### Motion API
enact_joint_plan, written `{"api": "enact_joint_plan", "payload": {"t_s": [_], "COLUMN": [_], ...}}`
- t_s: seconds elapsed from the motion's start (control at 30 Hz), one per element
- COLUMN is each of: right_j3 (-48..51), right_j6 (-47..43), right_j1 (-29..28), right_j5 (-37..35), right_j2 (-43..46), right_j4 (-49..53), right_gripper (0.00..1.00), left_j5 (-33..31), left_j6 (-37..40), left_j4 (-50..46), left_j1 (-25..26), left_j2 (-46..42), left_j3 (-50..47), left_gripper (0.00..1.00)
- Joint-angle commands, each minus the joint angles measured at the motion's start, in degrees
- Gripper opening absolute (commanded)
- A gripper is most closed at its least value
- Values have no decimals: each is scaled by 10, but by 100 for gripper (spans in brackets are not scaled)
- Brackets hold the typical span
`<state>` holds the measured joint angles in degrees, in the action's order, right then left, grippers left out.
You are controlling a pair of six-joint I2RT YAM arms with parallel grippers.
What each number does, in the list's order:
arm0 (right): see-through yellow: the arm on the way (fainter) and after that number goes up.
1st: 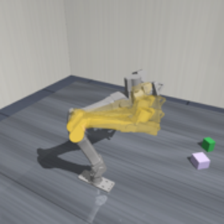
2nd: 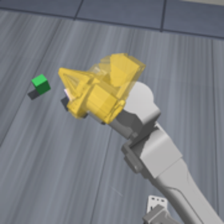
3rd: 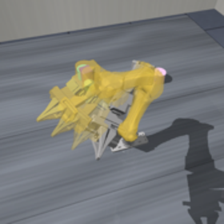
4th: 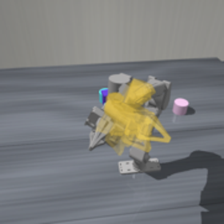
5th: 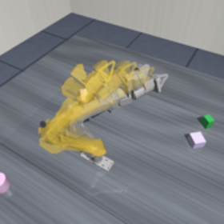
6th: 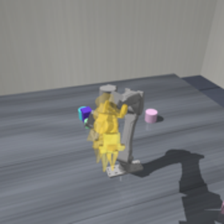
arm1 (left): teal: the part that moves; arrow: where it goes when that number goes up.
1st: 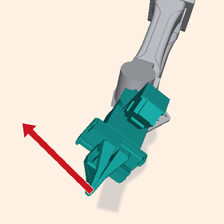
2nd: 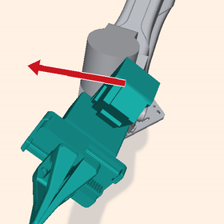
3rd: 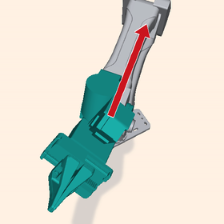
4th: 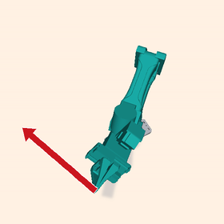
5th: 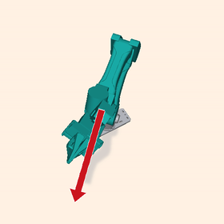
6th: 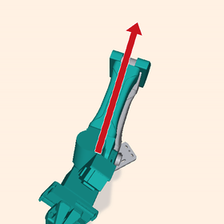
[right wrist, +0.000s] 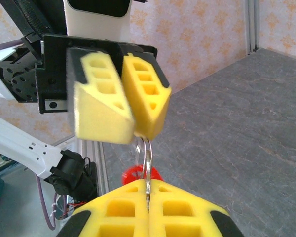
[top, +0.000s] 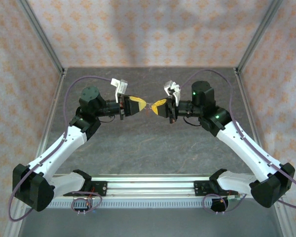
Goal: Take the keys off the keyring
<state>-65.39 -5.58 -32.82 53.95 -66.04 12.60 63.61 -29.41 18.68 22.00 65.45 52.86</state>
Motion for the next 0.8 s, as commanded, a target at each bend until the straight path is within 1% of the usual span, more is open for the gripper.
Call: {"api": "enact_joint_plan", "payload": {"t_s": [0.0, 0.2, 0.33, 0.53, 0.67, 0.7, 0.77], "right_j3": [-19, -42, -55, -76, -86, -89, -93], "right_j6": [-2, -19, -26, -45, -53, -56, -58], "right_j1": [1, 1, 1, 1, 1, 1, 1], "right_j5": [-11, -14, -7, 16, 29, 33, 38], "right_j2": [8, -7, -15, -33, -41, -43, -47], "right_j4": [16, 59, 75, 111, 128, 133, 138], "right_gripper": [0, 0, 0, 0, 0, 0, 0], "left_j5": [-14, -8, -3, 13, 21, 22, 27], "left_j6": [24, 59, 86, 130, 147, 148, 150], "left_j4": [-8, -61, -105, -168, -193, -195, -198], "left_j1": [-6, -6, -6, -5, -4, -3, -1], "left_j2": [-22, -28, -29, -29, -26, -24, -22], "left_j3": [3, 16, 28, 47, 58, 59, 63], "left_gripper": [27, 32, 37, 39, 42, 44, 45]}}
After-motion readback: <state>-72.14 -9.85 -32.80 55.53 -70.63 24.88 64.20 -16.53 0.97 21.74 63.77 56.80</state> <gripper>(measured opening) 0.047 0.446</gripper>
